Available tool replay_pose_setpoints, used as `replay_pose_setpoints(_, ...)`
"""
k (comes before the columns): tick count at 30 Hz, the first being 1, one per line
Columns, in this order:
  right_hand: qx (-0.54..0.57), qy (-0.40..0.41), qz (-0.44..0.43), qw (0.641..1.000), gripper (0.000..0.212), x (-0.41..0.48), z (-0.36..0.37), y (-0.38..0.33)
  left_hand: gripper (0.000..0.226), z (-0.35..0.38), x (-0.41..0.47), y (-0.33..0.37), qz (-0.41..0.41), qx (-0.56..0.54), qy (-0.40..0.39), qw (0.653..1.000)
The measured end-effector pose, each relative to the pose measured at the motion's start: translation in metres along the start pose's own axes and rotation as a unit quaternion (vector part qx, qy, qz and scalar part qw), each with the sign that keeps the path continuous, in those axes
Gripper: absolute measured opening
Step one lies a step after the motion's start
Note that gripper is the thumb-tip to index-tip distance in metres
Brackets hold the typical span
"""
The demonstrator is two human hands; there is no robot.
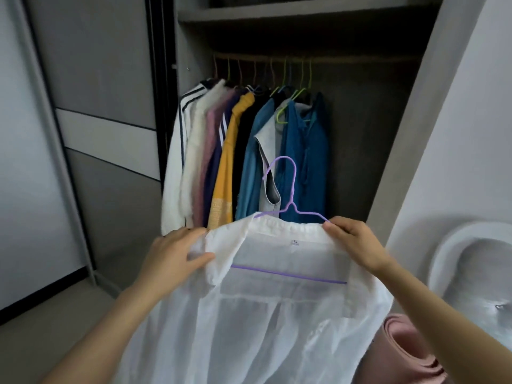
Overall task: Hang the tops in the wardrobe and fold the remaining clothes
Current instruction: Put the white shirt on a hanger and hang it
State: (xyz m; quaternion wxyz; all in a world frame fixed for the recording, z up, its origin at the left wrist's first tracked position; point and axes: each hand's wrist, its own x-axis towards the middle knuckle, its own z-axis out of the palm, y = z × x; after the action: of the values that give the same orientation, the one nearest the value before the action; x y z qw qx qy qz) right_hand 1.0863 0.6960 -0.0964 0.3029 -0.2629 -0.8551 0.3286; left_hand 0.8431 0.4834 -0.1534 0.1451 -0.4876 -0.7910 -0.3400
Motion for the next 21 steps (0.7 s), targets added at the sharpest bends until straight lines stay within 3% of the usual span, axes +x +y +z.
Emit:
replay_pose_setpoints(6, 0.041, 0.010, 0.046, 0.998, 0.031, 0.061, -0.012, 0.045, 0.055, 0.052, 0.063, -0.025, -0.025, 0.060, -0.084, 0.994)
replay_pose_setpoints(12, 0.072, 0.054, 0.126, 0.988, 0.035, 0.079, -0.033, 0.092, 0.053, 0.102, 0.124, -0.017, -0.019, -0.009, -0.056, 0.998)
replay_pose_setpoints(15, 0.133, 0.075, 0.194, 0.969, 0.029, 0.069, -0.044, 0.113, 0.044, 0.135, 0.146, 0.000, -0.038, -0.088, -0.097, 0.991)
replay_pose_setpoints(19, 0.153, 0.066, 0.216, 0.962, 0.036, 0.057, -0.051, 0.123, 0.020, 0.189, 0.173, 0.039, -0.143, -0.248, -0.211, 0.935)
replay_pose_setpoints(21, 0.143, 0.066, 0.218, 0.963, 0.038, 0.054, -0.052, 0.122, 0.021, 0.216, 0.184, 0.062, -0.216, -0.328, -0.243, 0.887)
